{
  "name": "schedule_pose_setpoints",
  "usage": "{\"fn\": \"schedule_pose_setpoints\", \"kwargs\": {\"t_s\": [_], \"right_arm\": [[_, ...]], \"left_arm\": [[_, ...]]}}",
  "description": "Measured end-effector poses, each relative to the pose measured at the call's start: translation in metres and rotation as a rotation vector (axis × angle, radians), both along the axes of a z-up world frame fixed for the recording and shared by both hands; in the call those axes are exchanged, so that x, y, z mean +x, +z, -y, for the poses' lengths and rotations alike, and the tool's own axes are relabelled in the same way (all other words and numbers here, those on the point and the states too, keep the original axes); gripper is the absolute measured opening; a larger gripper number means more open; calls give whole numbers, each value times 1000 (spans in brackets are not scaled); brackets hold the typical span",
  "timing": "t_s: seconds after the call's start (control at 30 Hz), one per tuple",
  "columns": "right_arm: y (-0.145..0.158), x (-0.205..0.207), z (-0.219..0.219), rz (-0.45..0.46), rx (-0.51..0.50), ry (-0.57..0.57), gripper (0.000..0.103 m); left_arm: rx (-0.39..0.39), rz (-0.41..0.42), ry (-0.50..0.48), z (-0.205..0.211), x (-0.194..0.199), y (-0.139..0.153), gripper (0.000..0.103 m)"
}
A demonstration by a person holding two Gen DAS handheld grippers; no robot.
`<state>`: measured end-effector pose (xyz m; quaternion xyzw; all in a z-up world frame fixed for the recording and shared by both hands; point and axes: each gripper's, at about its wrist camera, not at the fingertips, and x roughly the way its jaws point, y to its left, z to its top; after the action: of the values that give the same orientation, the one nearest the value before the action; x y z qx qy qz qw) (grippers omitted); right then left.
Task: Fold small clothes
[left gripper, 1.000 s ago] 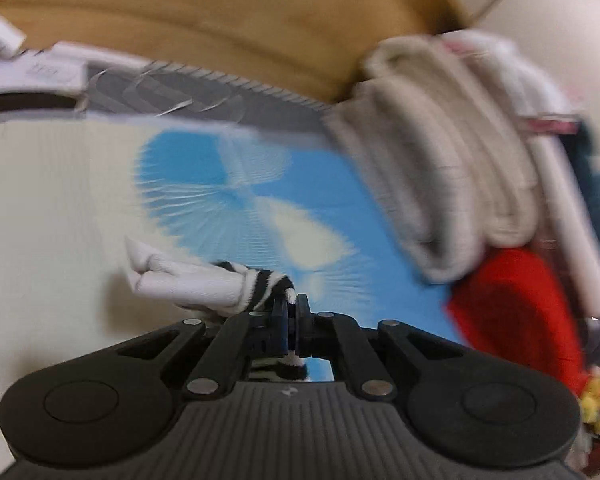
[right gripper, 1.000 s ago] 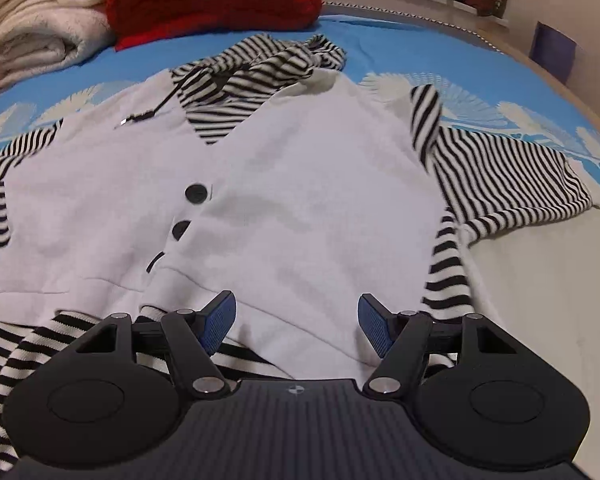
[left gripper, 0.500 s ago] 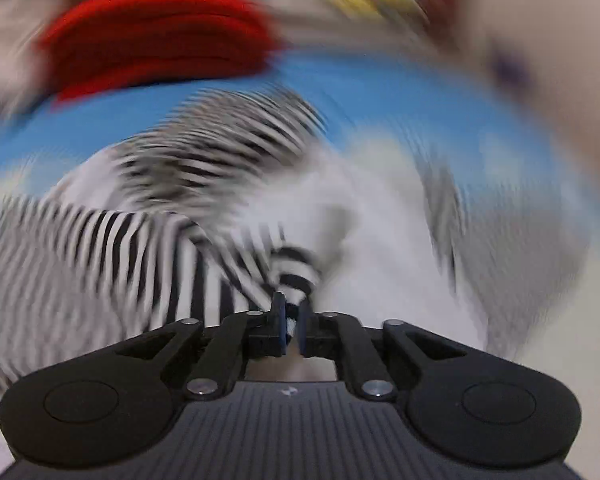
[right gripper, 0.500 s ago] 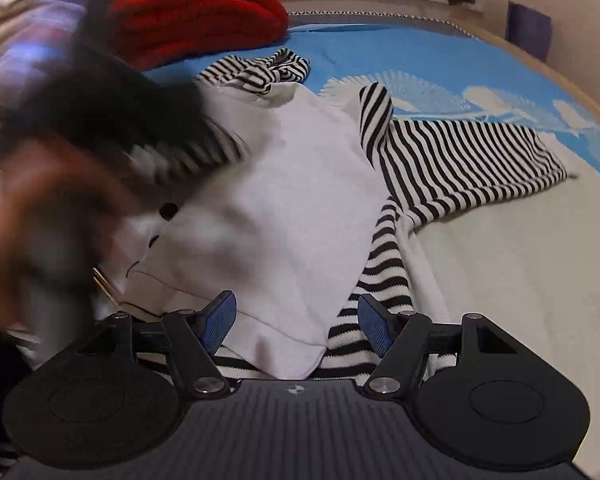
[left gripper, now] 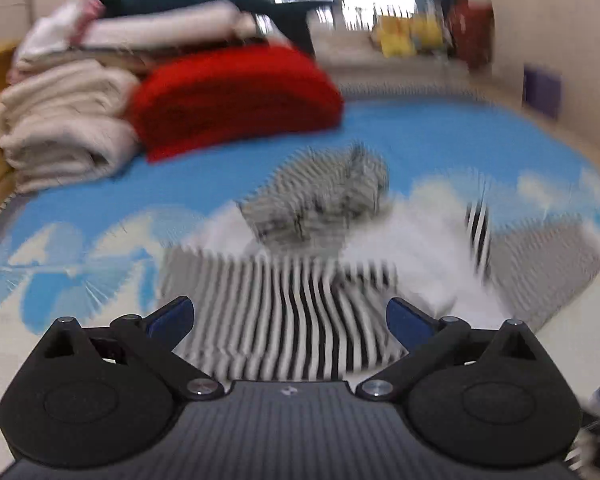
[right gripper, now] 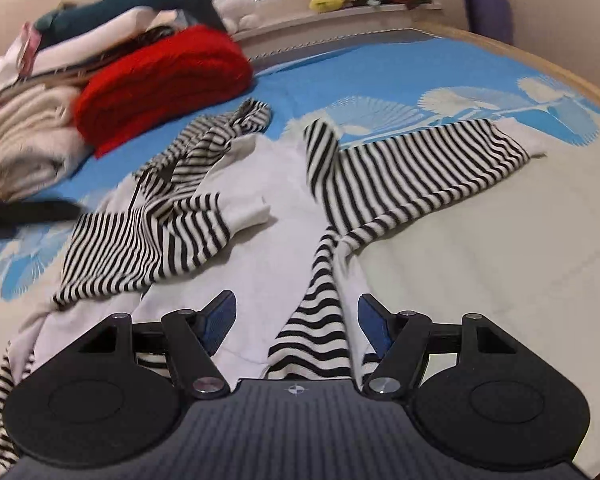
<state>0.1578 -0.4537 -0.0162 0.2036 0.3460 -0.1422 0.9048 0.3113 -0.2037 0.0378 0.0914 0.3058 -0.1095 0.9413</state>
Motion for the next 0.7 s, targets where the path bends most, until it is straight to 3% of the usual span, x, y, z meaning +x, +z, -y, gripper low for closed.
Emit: {"fn": "schedule_pose_setpoints", "kwargs": {"t_s": [0.17,0.3,0.43,0.57,0.6,0.67,0.7], "right_arm": [[3,-11,0,52,34,-26,70],[6,-8,-6,68,34,-14,70],[13,-2,-12,114,32,19,70],[16,11,-15,163,66,72,69],[15,18,-14,164,86,95,67],[13,39,-10,146,124,136,53],[11,53,-7,130,132,135,53]], "left_arm": [[-143,117,-33,-3,-49,102,103],[-206,124,-69,4,-66,142,103],[-176,143,-73,0,-74,144,103],[-150,144,-37,-25,-67,122,103],[-144,146,-16,-32,-62,111,103],[-141,146,20,-48,-47,88,103],[-145,135,37,-56,-39,75,103]]}}
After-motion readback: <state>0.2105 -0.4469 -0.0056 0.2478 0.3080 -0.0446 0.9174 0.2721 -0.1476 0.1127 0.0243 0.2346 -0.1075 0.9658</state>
